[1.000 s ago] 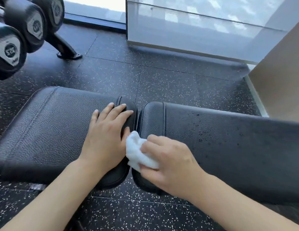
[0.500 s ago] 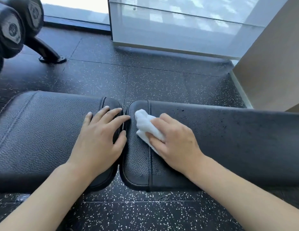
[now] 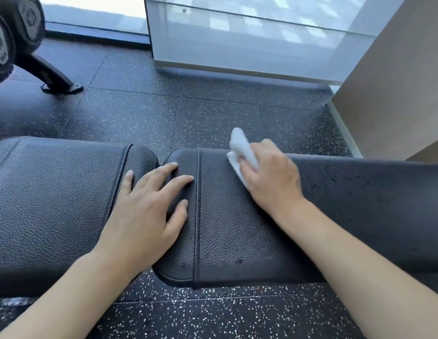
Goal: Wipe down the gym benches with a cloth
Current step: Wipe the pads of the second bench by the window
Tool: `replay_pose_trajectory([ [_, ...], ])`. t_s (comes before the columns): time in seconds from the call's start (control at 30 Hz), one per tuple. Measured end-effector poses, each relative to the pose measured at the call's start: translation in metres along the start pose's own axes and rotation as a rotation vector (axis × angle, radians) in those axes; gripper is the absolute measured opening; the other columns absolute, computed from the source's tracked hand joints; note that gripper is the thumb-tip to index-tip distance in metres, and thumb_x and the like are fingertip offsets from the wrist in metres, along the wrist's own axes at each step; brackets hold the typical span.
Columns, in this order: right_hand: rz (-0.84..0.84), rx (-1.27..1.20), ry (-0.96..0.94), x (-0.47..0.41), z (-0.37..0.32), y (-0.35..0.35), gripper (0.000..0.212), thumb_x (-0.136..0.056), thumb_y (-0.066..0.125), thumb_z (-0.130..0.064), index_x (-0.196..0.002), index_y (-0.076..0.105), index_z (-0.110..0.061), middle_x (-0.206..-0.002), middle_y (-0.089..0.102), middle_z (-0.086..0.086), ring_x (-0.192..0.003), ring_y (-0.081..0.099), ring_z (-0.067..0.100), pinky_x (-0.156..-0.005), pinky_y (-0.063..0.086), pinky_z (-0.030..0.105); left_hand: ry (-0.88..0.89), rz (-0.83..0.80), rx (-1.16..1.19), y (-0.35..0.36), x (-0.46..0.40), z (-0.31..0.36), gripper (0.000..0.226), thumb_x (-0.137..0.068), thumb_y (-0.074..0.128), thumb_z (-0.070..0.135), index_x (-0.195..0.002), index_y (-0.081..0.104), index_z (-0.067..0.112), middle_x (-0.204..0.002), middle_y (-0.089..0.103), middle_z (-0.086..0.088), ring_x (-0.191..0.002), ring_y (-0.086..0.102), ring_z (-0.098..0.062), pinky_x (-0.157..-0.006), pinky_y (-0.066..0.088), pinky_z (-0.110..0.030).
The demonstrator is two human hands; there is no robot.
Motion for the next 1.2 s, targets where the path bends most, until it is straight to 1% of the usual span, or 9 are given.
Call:
replay_pose_trajectory([
  [0.13,-0.062,-0.162,-0.266,0.038,-0.067,0.006,0.034,-0.099,0.057,-0.054,-0.095,0.063,-0.020,-0.090,0.054,-0.001,-0.077,0.061,0.026,-0.063,0.052,0.040,-0.004,0.025,0.002,0.001,0.001,-0.002,0.053,-0.097,0.037,0.046,-0.143,0.055,0.028,-0.159,0.048,0.006,-0.147,0.043,-0.016,-0.127,0.020,-0.057],
  [0.23,-0.081,-0.206,-0.372,0.042,-0.072,0.005,0.037,-0.098,0.055,-0.054,-0.089,0.061,-0.018,-0.086,0.052,-0.002,-0.071,0.060,0.023,-0.058,0.050,0.034,-0.007,0.027,0.021,0.000,0.001,-0.003,0.049,-0.097,0.037,0.043,-0.139,0.056,0.026,-0.158,0.049,0.008,-0.147,0.043,-0.013,-0.127,0.020,-0.055],
  [0.3,-0.063,-0.166,-0.302,0.022,-0.049,0.000,0.042,-0.096,0.049,-0.057,-0.092,0.065,-0.018,-0.085,0.050,-0.005,-0.070,0.058,0.017,-0.060,0.040,0.027,-0.003,0.010,0.026,-0.002,0.002,-0.005,0.054,-0.097,0.036,0.048,-0.144,0.054,0.029,-0.161,0.046,0.012,-0.147,0.044,-0.012,-0.128,0.019,-0.055],
  [0.47,-0.056,-0.071,-0.038,-0.001,0.003,-0.008,0.028,-0.102,0.056,-0.046,-0.098,0.065,-0.019,-0.088,0.045,-0.006,-0.076,0.057,0.024,-0.065,0.034,0.032,0.064,-0.055,0.006,-0.009,0.002,-0.016,0.063,-0.096,0.037,0.057,-0.152,0.050,0.032,-0.165,0.039,0.016,-0.151,0.038,-0.012,-0.129,0.020,-0.050],
  [0.6,-0.129,-0.237,-0.338,0.069,-0.061,-0.014,0.028,-0.098,0.054,-0.049,-0.092,0.058,-0.022,-0.085,0.043,-0.007,-0.071,0.049,0.019,-0.061,0.041,0.032,0.088,-0.045,0.018,-0.015,0.004,-0.027,0.059,-0.099,0.041,0.046,-0.150,0.056,0.020,-0.157,0.051,0.004,-0.152,0.036,-0.022,-0.128,0.028,-0.045],
  [0.73,-0.266,-0.236,-0.613,0.119,-0.077,-0.018,0.026,-0.091,0.068,-0.035,-0.111,0.066,-0.020,-0.092,0.050,-0.002,-0.075,0.047,0.021,-0.064,0.045,0.036,0.098,-0.018,0.019,-0.011,0.005,-0.029,0.056,-0.099,0.043,0.040,-0.148,0.057,0.019,-0.155,0.053,0.003,-0.151,0.038,-0.023,-0.128,0.027,-0.043],
  [0.9,-0.081,-0.193,-0.349,0.067,-0.022,-0.026,0.029,-0.097,0.056,-0.042,-0.093,0.066,-0.014,-0.083,0.050,-0.001,-0.068,0.053,0.022,-0.060,0.050,0.035,0.099,0.055,-0.030,-0.008,0.001,-0.026,0.051,-0.097,0.048,0.034,-0.144,0.060,0.018,-0.150,0.057,0.001,-0.145,0.045,-0.025,-0.125,0.031,-0.045],
  [1.0,-0.039,-0.107,-0.114,0.036,0.008,-0.027,0.034,-0.096,0.055,-0.046,-0.102,0.070,-0.016,-0.085,0.053,-0.001,-0.072,0.061,0.028,-0.063,0.050,0.038,0.097,0.066,-0.031,-0.008,0.002,-0.026,0.049,-0.097,0.050,0.033,-0.143,0.061,0.019,-0.149,0.058,0.001,-0.144,0.046,-0.024,-0.125,0.032,-0.045],
  [1.2,-0.125,-0.206,-0.418,0.090,-0.076,-0.012,0.024,-0.094,0.070,-0.042,-0.098,0.064,-0.019,-0.089,0.054,0.001,-0.074,0.056,0.024,-0.063,0.051,0.040,0.103,0.040,-0.008,-0.011,0.001,-0.027,0.054,-0.093,0.048,0.034,-0.142,0.062,0.016,-0.148,0.059,-0.002,-0.143,0.048,-0.027,-0.124,0.033,-0.046],
])
Point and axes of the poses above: each hand's wrist, its own x-axis away from the middle knuckle, its own y-axis out of the palm, z = x × y, the point moved 2 cm from there along -x, towards the middle knuckle
